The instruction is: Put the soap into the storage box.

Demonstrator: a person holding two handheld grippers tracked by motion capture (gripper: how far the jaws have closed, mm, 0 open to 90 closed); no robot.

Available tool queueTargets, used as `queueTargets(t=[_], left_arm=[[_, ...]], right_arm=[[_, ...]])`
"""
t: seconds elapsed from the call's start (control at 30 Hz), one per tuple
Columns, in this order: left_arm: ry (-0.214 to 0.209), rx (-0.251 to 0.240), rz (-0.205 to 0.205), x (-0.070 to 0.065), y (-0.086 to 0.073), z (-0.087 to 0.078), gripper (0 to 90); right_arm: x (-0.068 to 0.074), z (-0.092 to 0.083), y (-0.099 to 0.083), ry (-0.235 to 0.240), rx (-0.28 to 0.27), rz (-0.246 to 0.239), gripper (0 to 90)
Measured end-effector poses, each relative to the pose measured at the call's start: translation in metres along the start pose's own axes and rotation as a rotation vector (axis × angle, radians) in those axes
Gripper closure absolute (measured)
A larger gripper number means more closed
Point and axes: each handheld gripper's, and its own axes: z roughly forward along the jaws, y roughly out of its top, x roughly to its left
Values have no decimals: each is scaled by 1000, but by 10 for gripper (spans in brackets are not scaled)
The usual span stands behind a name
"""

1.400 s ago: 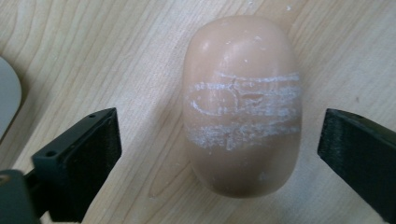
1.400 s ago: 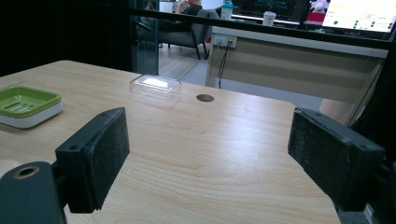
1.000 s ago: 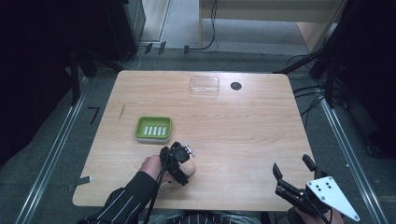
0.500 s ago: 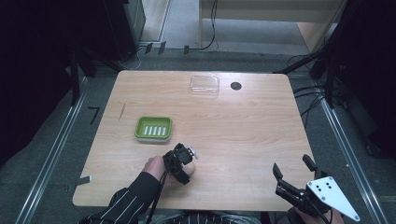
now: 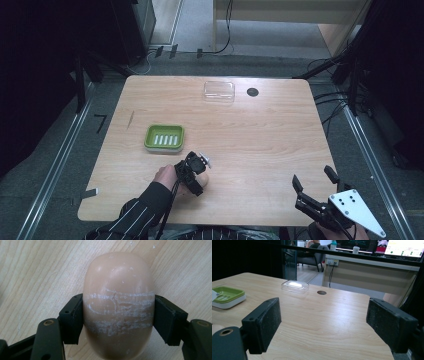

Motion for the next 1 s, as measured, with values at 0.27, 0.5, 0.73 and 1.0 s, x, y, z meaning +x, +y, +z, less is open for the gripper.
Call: queueTargets(t=[0.27, 0.5, 0.73, 1.0], left_arm=[[-6, -17, 16, 0, -2, -1, 337], [-13, -35, 42, 3, -6, -7, 337], [-7, -45, 82, 8, -12, -15, 337], [-3, -52, 96, 15, -21, -20, 337]], right_arm=[[0, 0, 0, 0, -1, -1, 132], [0, 0, 0, 0, -2, -1, 133], [0, 0, 0, 0, -3, 0, 133], [0, 0, 0, 1, -4, 0, 133]])
